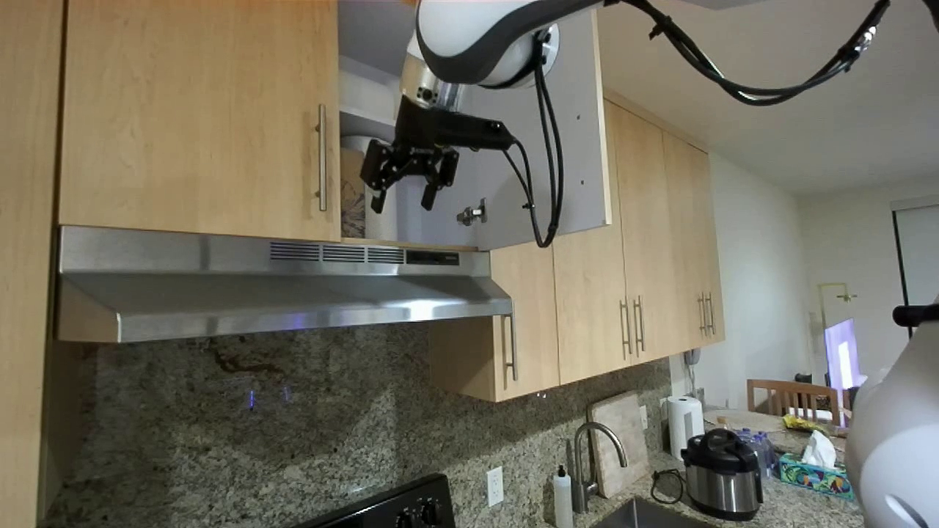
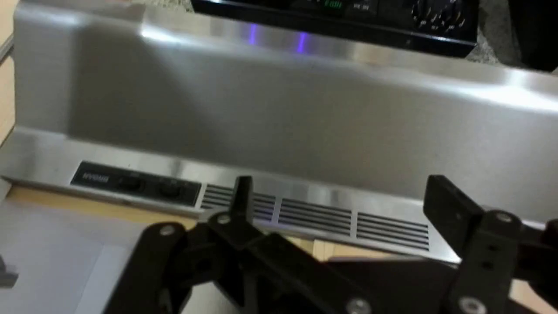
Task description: Open the left cabinet door at the top
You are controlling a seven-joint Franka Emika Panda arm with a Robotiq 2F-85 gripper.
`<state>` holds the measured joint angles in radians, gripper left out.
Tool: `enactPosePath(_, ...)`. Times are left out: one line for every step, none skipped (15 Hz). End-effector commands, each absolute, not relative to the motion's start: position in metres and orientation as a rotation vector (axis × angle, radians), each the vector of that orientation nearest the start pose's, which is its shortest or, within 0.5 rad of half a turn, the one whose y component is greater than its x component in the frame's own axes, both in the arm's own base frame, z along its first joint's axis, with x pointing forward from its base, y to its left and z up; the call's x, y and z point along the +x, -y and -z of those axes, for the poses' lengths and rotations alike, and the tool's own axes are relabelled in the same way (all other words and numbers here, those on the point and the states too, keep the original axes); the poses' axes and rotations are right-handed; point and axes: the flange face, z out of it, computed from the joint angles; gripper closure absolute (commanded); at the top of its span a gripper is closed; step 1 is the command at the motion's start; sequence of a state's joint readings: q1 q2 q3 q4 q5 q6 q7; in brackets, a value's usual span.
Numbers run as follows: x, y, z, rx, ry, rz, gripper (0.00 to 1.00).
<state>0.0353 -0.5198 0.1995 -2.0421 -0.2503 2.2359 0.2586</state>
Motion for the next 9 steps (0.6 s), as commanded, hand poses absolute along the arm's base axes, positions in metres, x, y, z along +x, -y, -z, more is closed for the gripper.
enactPosePath(0.407, -0.129, -0.762, -3.034, 0.220, 1.466, 0.00)
enactPosePath(0.405, -0.132, -0.774, -3.009, 0.259, 1.514, 0.00)
enactPosePath(0.403, -0.136, -0.784, -2.982, 0.311, 1.558, 0.00)
enactPosePath(0.403, -0.140, -0.793, -2.957, 0.341, 1.604, 0.00)
enactPosePath(0.403, -0.142, -0.802, -2.932, 0.368, 1.645, 0.00)
enactPosePath(0.406, -0.144, -0.810, -2.903, 0.394, 1.657, 0.00)
enactPosePath(0.408, -0.144, -0.817, -2.882, 0.410, 1.676, 0.00)
enactPosePath(0.414, -0.143, -0.821, -2.849, 0.468, 1.651, 0.00)
enactPosePath(0.418, -0.144, -0.824, -2.821, 0.521, 1.630, 0.00)
